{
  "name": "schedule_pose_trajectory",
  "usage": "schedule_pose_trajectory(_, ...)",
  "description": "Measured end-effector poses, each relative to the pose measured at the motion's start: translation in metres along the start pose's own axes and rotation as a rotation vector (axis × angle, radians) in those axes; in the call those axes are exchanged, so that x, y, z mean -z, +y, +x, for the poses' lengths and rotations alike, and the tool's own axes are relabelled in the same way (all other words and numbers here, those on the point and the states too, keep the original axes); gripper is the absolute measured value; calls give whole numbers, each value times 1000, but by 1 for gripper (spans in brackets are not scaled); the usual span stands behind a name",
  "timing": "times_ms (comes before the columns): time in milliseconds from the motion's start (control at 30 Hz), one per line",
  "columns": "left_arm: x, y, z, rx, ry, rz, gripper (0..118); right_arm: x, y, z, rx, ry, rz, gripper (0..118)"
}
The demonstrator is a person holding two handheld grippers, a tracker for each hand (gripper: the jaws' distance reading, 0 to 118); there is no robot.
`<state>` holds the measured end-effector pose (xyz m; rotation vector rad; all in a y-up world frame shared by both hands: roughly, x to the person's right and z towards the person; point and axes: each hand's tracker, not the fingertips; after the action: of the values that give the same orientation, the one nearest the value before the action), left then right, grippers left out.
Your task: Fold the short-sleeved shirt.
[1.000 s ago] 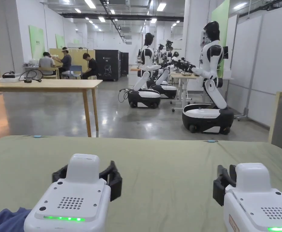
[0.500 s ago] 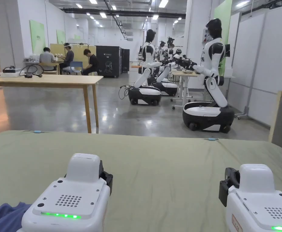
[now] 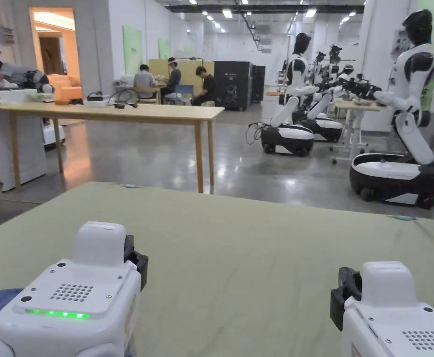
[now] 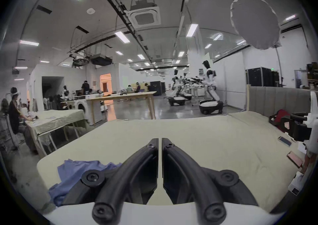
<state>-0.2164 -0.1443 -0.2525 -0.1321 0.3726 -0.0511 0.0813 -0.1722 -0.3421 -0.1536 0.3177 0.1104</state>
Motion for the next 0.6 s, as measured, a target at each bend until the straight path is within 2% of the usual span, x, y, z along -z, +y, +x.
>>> schedule_pose_trajectory(200, -32, -2, -90, 1, 237, -15, 2, 25, 10, -84, 15, 239, 24, 1)
schedule_pose_trajectory(333, -44, -12, -126, 28, 323, -42, 1, 32, 9, -114, 10, 285, 25, 1)
schedule_pose_trajectory(600, -27, -33, -151, -12, 329, -97, 2, 46, 4, -137, -15, 325, -11, 1)
